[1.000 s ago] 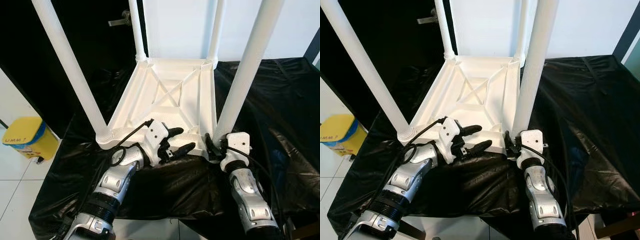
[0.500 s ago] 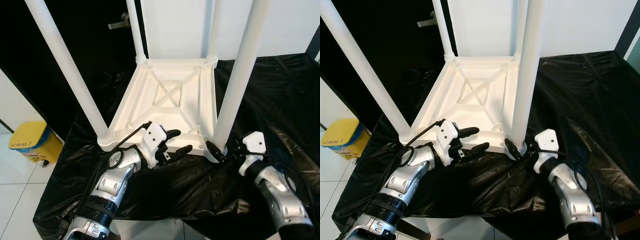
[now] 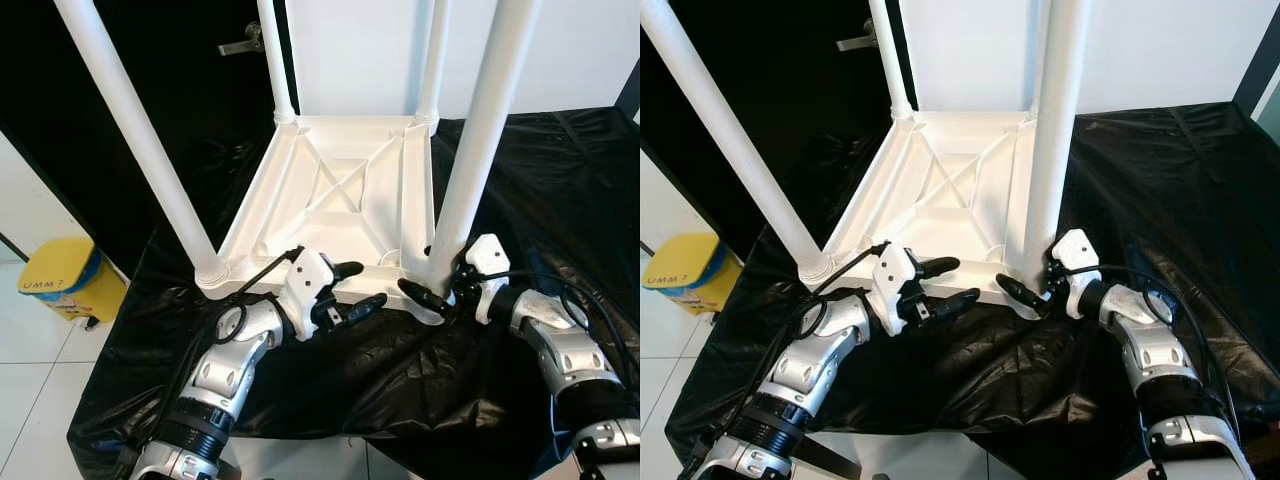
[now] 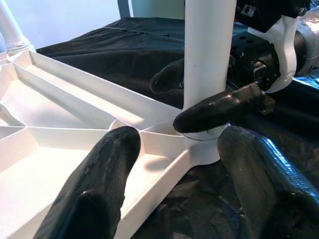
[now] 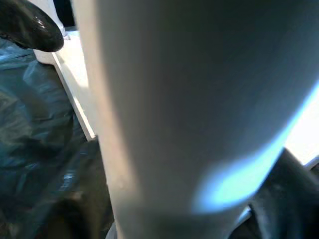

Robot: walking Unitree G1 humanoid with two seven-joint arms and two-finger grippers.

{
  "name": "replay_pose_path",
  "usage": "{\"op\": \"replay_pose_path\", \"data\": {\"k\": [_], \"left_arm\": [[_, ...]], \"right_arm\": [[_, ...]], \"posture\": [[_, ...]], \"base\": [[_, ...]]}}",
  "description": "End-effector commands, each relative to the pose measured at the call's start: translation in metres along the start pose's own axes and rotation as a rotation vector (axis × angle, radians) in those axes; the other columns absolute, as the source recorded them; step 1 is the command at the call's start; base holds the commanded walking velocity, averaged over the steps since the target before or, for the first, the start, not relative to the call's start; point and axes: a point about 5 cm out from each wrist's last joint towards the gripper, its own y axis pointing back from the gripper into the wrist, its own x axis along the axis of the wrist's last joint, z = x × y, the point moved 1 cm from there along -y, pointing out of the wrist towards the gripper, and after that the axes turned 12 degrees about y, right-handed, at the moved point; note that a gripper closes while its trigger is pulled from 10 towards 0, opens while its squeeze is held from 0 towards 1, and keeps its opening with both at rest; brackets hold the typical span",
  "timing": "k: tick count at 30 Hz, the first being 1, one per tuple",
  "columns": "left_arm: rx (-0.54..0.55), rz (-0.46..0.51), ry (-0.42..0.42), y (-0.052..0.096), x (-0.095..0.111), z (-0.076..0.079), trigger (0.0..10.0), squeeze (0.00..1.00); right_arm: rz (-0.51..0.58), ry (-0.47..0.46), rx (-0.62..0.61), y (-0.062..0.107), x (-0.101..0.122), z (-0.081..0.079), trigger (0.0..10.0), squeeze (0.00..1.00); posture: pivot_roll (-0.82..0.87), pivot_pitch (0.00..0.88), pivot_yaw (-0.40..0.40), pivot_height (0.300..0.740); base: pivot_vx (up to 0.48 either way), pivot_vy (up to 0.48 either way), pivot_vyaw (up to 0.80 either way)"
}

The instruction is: Building children table

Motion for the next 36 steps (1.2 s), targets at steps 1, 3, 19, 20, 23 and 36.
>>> {"op": "replay_pose_path", "data": {"k": [1,3,19,20,23,36], "left_arm": [[0.059,0.0,0.0,0.005,-0.001,-0.004,10.0,0.0],[0.066,0.002,0.0,0.006,-0.001,-0.004,10.0,0.0],[0.107,0.017,0.016,0.005,-0.003,0.003,10.0,0.0],[0.107,0.017,0.016,0.005,-0.003,0.003,10.0,0.0],[0.114,0.018,0.013,0.004,-0.004,0.003,10.0,0.0],[0.224,0.004,-0.031,0.005,-0.002,-0.018,10.0,0.0]], "right_arm": [[-0.004,0.014,0.021,-0.003,0.0,0.001,0.0,0.0],[-0.007,0.006,0.018,-0.003,-0.001,0.001,0.0,0.0],[-0.068,-0.052,-0.237,0.015,-0.017,-0.015,10.0,0.0],[-0.068,-0.052,-0.237,0.015,-0.017,-0.015,10.0,0.0],[-0.09,-0.055,-0.319,0.016,-0.019,-0.017,10.0,0.0],[-0.19,-0.185,-0.814,0.01,-0.018,-0.032,10.0,0.0]], "posture": [[-0.11,0.0,0.035,0.74],[-0.11,0.0,0.028,0.74],[-0.1,0.0,-0.004,0.74],[-0.1,0.0,-0.004,0.74],[-0.11,0.0,-0.006,0.74],[-0.15,0.0,0.009,0.74]], "base": [[0.0,0.0,0.0],[0.0,0.0,0.0],[0.0,0.0,0.0],[0.0,0.0,0.0],[0.0,0.0,0.0],[0.0,0.0,0.0]]}}
